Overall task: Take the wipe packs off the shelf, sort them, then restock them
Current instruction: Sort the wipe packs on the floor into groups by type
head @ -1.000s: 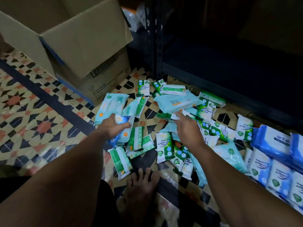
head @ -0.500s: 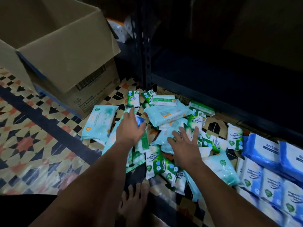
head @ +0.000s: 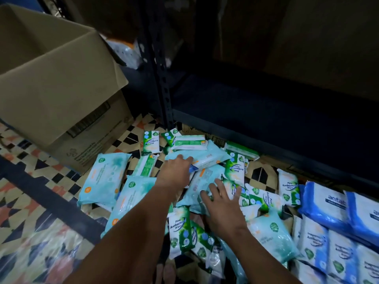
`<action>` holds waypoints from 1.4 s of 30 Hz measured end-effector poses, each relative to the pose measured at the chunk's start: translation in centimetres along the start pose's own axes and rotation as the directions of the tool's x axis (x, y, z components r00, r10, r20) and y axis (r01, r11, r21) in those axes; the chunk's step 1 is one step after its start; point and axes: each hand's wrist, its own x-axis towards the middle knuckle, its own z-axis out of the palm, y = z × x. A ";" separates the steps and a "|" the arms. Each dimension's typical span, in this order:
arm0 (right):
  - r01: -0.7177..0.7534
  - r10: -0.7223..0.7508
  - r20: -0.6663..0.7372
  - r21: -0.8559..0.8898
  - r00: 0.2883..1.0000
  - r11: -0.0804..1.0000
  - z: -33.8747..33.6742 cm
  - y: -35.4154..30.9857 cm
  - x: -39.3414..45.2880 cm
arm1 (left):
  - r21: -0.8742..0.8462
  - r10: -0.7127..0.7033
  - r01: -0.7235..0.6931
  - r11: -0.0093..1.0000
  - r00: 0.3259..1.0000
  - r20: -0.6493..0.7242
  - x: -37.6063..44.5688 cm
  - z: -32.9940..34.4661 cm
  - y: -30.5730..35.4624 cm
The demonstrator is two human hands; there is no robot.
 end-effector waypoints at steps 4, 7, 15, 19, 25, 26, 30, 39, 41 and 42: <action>0.066 -0.066 0.022 -0.006 0.998 0.998 -1.7 0.0 -0.7 | -0.204 0.047 -0.064 0.977 0.995 -0.088 -1.7 -0.8 -3.5; 0.073 -0.074 0.064 0.019 0.995 0.997 -1.8 0.2 -0.8 | -0.262 0.037 -0.091 0.961 0.978 -0.204 -5.0 -1.0 -7.0; 0.088 -0.071 -0.092 0.204 0.993 0.975 -1.0 1.8 -2.5 | -0.078 0.009 -0.024 0.997 0.983 -0.186 -12.5 0.2 -10.4; 0.063 -0.011 -0.149 0.348 0.989 0.935 -0.5 2.8 -3.4 | -0.008 -0.082 0.082 0.997 0.988 -0.133 -13.4 0.9 -9.3; 0.012 0.163 -0.184 0.699 0.969 0.715 -1.3 5.5 -5.7 | 0.067 -0.190 0.208 0.976 0.959 -0.210 -13.2 0.8 -6.4; -0.014 0.163 -0.151 0.689 0.975 0.724 -1.2 6.4 -6.3 | 0.059 -0.147 0.163 0.985 0.966 -0.214 -13.2 0.8 -5.4; -0.056 0.055 0.016 0.492 0.998 0.869 -0.3 9.2 -9.5 | -0.088 0.072 -0.092 0.992 0.975 -0.208 -12.5 0.7 -0.7; -0.059 0.062 0.176 -0.018 0.982 0.998 1.0 9.0 -12.7 | -0.137 0.304 -0.274 0.952 0.898 0.319 -14.0 3.8 8.6; -0.064 0.062 0.160 0.003 0.985 0.998 1.0 9.0 -12.7 | -0.033 0.264 -0.269 0.962 0.898 0.353 -14.3 4.8 9.2; -0.062 0.058 0.161 0.017 0.985 0.998 1.0 9.1 -12.6 | 0.021 0.249 -0.271 0.962 0.910 0.332 -14.4 5.1 9.3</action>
